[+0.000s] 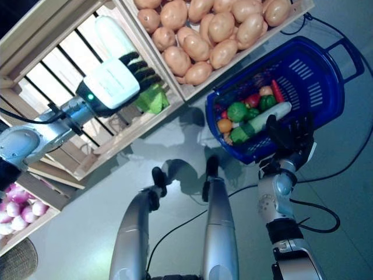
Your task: Put vegetables into the basket
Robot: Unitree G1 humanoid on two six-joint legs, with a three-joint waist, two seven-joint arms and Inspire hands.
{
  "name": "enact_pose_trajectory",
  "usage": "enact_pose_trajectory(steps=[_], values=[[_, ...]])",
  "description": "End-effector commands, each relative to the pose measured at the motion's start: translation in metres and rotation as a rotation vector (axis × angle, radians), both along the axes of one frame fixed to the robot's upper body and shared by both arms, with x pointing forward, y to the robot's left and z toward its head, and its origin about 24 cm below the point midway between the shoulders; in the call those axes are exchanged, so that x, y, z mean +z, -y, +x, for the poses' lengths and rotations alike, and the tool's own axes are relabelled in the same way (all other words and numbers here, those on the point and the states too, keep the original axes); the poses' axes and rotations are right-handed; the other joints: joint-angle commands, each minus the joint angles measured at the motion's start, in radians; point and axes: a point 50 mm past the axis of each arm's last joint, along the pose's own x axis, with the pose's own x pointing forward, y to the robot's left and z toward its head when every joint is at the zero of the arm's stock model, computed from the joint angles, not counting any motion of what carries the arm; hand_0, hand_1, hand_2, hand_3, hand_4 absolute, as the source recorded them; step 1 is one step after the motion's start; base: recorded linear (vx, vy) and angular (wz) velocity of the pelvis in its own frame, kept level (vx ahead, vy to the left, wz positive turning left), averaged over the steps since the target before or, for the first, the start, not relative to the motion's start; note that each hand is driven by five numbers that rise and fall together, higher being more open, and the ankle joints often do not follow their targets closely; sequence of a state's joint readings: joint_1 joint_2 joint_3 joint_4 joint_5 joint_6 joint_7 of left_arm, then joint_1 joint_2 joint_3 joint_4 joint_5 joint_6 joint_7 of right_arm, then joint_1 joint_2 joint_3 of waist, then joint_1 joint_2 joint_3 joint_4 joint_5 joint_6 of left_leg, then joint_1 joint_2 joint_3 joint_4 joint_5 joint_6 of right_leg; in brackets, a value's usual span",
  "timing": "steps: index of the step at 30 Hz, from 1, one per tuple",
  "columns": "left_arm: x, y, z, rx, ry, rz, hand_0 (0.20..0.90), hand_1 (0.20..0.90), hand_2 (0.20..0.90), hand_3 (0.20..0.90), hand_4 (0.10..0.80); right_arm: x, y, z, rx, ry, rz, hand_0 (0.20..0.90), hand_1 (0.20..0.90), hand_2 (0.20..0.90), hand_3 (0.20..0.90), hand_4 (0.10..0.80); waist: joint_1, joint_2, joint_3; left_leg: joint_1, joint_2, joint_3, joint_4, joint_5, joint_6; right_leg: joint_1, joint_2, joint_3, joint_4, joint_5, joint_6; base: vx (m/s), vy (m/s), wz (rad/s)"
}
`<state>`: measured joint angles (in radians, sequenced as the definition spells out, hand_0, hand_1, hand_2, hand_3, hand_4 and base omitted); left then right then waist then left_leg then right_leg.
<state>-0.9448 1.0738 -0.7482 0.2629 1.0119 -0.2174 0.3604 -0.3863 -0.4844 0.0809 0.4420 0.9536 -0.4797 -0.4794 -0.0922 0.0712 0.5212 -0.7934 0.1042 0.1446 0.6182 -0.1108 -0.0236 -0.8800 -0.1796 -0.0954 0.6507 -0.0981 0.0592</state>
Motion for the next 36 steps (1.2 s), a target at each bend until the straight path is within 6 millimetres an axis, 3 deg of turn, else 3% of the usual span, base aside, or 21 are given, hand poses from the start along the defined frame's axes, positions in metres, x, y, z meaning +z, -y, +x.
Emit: enact_pose_trajectory(steps=[1,11,24,36], values=[[0.059,-0.015,-0.013,-0.044,0.274,-0.027,0.900,0.900,0.900,0.900,0.800,0.057,0.015,-0.007,-0.020,0.260,-0.074,0.900,0.900,0.900,0.900,0.800,0.005,-0.016,-0.001,0.014,0.019,0.016,-0.076,0.050,-0.043,0.083,0.010,-0.024,-0.031,-0.005,0.004,-0.021,0.035,0.00],[0.038,-0.034,-0.006,0.049,0.174,0.002,0.900,0.900,0.900,0.900,0.800,0.064,0.022,-0.008,-0.033,0.265,-0.091,0.900,0.900,0.900,0.900,0.800,0.014,-0.015,-0.001,-0.003,0.020,0.009,-0.076,0.053,-0.047,0.075,0.004,-0.025,-0.035,-0.005,0.007,0.000,0.000,0.00],[0.031,-0.054,-0.003,0.045,0.346,-0.009,0.900,0.900,0.900,0.900,0.800,0.071,0.017,-0.006,-0.011,0.292,-0.107,0.900,0.900,0.900,0.900,0.800,0.013,-0.025,-0.001,-0.040,0.025,-0.001,-0.064,0.049,-0.049,0.035,0.005,-0.020,-0.016,-0.011,0.009,0.000,0.000,0.00],[0.029,-0.055,0.001,0.012,0.416,0.000,0.900,0.900,0.900,0.900,0.800,0.071,0.008,-0.004,0.002,0.293,-0.099,0.900,0.900,0.900,0.900,0.800,0.007,-0.040,-0.001,-0.065,0.024,-0.007,-0.062,0.047,-0.051,0.012,0.009,-0.012,-0.024,0.000,0.014,0.000,0.000,0.00]])
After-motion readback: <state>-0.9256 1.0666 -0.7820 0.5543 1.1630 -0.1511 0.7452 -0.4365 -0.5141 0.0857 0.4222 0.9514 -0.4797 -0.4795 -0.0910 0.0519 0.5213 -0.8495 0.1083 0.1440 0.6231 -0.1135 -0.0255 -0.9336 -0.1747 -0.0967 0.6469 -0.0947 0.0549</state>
